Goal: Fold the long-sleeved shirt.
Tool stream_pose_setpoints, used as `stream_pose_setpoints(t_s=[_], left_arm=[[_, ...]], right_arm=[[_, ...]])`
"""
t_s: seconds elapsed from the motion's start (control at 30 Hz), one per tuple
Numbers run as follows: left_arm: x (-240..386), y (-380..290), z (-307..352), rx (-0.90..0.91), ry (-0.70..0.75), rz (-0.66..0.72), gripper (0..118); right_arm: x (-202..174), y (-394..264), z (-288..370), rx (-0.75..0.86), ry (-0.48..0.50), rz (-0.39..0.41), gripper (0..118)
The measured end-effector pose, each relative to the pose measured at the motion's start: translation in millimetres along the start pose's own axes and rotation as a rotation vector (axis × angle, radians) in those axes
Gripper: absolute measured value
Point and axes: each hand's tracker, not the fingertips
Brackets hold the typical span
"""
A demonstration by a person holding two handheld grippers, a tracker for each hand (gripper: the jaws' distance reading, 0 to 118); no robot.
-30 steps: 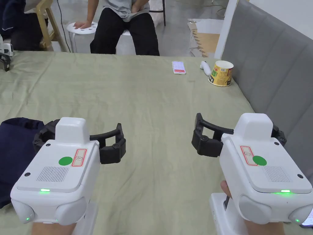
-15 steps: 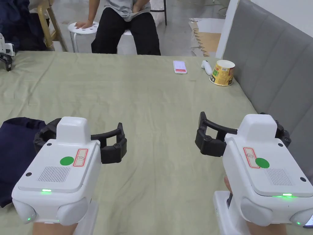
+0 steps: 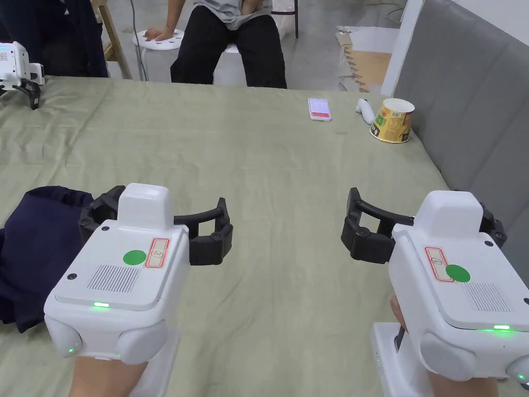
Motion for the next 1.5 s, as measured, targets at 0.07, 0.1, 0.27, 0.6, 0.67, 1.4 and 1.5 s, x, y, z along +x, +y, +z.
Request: stream_pose_setpoints(t_s=[0.07, 0.1, 0.27, 0.6, 0.67, 1.4, 1.5], left_arm=[[-0.5, 0.8, -0.4, 0.002, 0.006, 0.001, 111], [-0.7, 0.9, -0.4, 0.003, 0.01, 0.002, 111], [-3.3, 2.1, -0.3, 0.009, 0.018, 0.021, 111], [0.4, 3.2, -0.5, 0.028, 0.015, 0.005, 111], [0.5, 2.7, -1.1, 0.036, 0.015, 0.001, 111], [1.4, 2.4, -0.1, 0.052, 0.061, -0.067, 15], [-5.8, 8.0, 1.2, 0.021, 0.06, -0.044, 8]], right_arm=[[-0.3, -0.2, 0.7, 0.003, -0.002, 0.001, 118], [0.1, -0.2, 1.0, 0.01, -0.003, 0.0, 118], [-0.2, 1.5, 2.0, 0.032, -0.022, 0.02, 118], [-1.1, 0.3, 0.5, 0.014, -0.012, 0.024, 118], [-0.8, 0.7, 0.2, 0.014, -0.015, 0.024, 118], [-6.0, -0.2, -0.3, 0.029, -0.064, 0.033, 28], [-8.0, 2.0, -2.3, 0.001, -0.036, 0.015, 1]])
